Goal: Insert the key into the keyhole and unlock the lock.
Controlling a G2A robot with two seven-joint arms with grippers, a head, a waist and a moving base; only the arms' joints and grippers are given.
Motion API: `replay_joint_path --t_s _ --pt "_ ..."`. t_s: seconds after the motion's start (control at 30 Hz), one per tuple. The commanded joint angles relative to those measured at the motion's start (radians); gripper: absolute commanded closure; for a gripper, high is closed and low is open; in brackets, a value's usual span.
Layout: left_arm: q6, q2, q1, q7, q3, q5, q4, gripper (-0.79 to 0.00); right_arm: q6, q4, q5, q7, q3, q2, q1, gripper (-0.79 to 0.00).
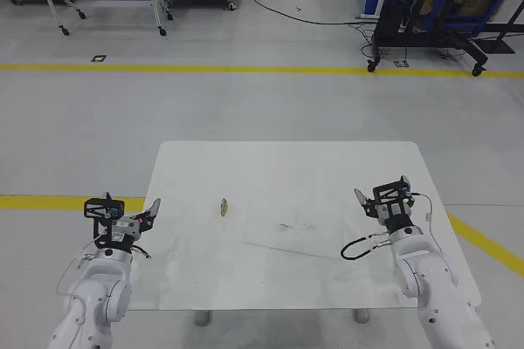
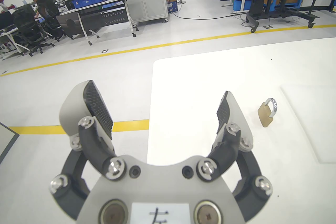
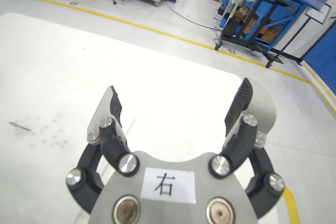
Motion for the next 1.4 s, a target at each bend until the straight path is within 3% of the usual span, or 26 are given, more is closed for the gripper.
replay_joint_path --t_s 0.0,0.13,0.6,0.7,0.8,0.93,1.03,1.17,1.37 --pt "0.0 0.0 0.0 0.0 0.0 0.0 0.0 -0.785 -0.054 0.028 -0.005 0.034 -0.062 -0.005 0.048 -0.785" --pt "0.0 0.0 0.0 0.0 0.0 0.0 0.0 -0.785 -0.093 0.065 -0.004 0.073 -0.134 -0.014 0.115 -0.785" --pt "0.0 0.0 0.0 0.0 0.0 0.0 0.0 -0.785 -0.118 0.077 -0.007 0.081 -0.152 -0.015 0.12 -0.785" --pt "0.0 0.0 0.0 0.0 0.0 0.0 0.0 -0.785 -0.277 0.148 0.018 0.065 -0.197 -0.016 0.175 -0.785" --pt "0.0 0.0 0.0 0.0 0.0 0.0 0.0 -0.785 -0.523 0.259 0.065 -0.008 -0.226 -0.013 0.251 -0.785" --pt "0.0 0.0 0.0 0.0 0.0 0.0 0.0 -0.785 -0.765 0.381 0.008 -0.107 -0.259 -0.006 0.35 -0.785" --pt "0.0 0.0 0.0 0.0 0.0 0.0 0.0 -0.785 -0.836 0.45 -0.062 -0.114 -0.304 -0.007 0.419 -0.403" --pt "0.0 0.0 0.0 0.0 0.0 0.0 0.0 -0.785 -0.905 0.528 -0.127 -0.12 -0.368 -0.014 0.501 -0.348" --pt "0.0 0.0 0.0 0.0 0.0 0.0 0.0 -0.785 -0.893 0.609 -0.175 -0.11 -0.448 -0.031 0.575 -0.308"
